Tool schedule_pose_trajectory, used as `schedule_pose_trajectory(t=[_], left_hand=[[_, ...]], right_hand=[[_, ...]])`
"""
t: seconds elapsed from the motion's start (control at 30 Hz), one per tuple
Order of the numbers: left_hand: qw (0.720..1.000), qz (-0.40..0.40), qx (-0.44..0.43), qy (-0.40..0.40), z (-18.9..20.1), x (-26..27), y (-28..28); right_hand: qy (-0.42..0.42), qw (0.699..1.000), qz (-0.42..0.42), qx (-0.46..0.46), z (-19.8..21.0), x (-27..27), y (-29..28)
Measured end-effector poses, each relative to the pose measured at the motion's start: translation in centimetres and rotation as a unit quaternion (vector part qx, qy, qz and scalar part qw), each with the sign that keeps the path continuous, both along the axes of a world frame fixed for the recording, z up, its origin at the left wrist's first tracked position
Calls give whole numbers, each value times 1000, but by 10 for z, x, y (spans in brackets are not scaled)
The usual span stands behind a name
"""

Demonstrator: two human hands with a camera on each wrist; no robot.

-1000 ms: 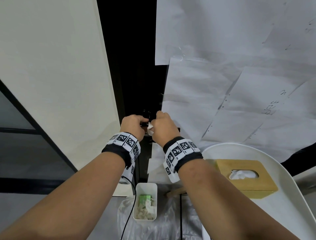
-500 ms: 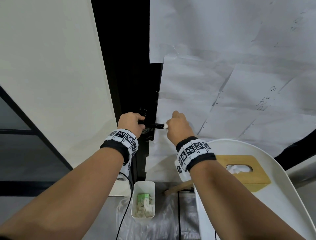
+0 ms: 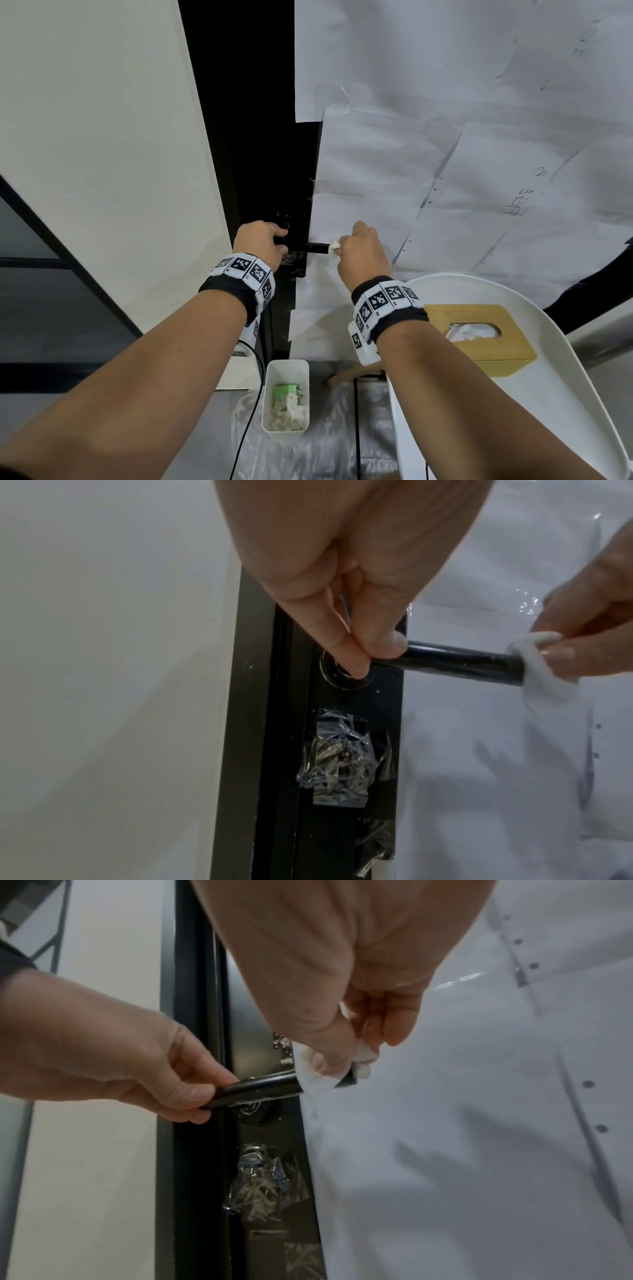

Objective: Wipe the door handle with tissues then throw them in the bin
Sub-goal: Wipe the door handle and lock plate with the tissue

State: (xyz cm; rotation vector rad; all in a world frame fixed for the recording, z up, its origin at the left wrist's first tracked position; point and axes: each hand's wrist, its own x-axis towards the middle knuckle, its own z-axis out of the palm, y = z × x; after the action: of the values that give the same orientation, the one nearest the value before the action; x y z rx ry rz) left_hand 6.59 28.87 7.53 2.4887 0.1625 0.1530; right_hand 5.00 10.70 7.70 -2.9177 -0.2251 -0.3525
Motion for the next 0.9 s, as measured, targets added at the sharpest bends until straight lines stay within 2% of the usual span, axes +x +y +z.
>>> schedule_pose_trajectory(t=[0.17,0.33,0.6,0.8,0.9], left_hand=[[1000,0,0,6,1,0,0],[1000,-3,4,6,1,0,1],[1000,-7,9,0,3,0,1],[1000,-12,19,-6,2,-1,2],[1000,-16,24,-2,2,0,2]], right_hand=[[52,995,-47,74,1,0,-1],[107,984,-100,102,4,1,-1],[146,965,-137,167,8,-9,0],[168,979,-28,113,10,-16,14],[74,989,-13,130,16,-15,13]])
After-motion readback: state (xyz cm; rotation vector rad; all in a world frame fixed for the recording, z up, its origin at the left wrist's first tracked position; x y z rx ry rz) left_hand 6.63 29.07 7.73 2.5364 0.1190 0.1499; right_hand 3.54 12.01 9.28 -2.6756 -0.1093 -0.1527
